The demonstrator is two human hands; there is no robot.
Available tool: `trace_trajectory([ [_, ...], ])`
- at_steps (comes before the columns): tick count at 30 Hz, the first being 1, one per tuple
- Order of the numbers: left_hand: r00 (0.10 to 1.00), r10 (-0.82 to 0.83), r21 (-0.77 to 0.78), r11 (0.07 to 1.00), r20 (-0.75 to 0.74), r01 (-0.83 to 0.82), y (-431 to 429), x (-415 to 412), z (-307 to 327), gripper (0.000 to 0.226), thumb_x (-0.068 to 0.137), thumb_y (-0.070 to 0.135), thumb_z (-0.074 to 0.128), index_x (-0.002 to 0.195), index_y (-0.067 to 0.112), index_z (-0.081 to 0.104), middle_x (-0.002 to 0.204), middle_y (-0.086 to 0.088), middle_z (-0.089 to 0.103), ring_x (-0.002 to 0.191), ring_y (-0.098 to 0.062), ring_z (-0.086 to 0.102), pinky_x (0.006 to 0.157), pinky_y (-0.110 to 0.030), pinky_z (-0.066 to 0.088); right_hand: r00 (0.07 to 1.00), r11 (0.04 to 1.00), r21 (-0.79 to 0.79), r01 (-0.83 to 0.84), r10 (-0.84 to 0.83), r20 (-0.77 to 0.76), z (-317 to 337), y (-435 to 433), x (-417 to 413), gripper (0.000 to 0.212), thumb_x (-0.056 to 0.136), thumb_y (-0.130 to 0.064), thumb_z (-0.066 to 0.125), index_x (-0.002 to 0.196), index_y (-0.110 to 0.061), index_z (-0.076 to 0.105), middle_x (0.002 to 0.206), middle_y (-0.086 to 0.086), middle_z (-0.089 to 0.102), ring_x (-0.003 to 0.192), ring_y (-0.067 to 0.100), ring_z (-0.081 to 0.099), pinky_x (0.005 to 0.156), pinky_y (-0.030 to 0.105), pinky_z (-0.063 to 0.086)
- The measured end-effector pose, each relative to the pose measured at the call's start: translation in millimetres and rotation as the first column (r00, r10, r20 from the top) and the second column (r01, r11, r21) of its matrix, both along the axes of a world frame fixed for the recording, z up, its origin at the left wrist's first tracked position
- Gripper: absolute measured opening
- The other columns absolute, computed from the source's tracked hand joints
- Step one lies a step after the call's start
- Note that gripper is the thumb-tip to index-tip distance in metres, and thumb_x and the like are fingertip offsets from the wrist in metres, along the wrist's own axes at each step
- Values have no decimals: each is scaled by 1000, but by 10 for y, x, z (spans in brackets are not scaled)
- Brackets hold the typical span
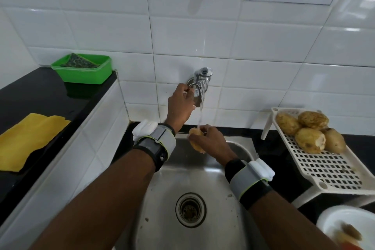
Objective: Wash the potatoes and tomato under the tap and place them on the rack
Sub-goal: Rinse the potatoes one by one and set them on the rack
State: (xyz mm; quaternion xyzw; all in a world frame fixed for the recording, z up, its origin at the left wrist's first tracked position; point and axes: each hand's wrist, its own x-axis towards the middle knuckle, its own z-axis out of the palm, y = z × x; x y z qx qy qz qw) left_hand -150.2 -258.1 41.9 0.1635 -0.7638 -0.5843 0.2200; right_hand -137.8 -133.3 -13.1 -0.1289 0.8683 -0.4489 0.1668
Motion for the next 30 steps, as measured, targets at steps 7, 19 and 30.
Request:
trace_trajectory([
  [7,901,-251,368,923,353,113,105,592,-750,32,98,31,53,124,13,48,115,-14,61,96,-26,65,85,-46,58,991,1000,-11,15,-16,-136,-169,49,162,26,81,-30,71,99,-14,63,89,1,69,83,20,65,77,38,54],
  [19,931,-250,107,967,264,230,240,641,-894,27,100,38,44,101,15,58,96,0,61,91,-14,58,80,-30,46,944,974,163,-155,195,-267,-294,36,379,59,87,-25,65,135,-2,40,123,13,58,108,25,60,89,35,50],
  [30,953,-257,200,954,160,223,251,650,-861,20,102,31,44,112,17,54,101,-1,61,95,-15,60,80,-29,51,960,951,226,-212,246,-136,-75,27,271,35,87,-11,59,122,-8,54,112,11,61,89,15,61,62,12,43],
])
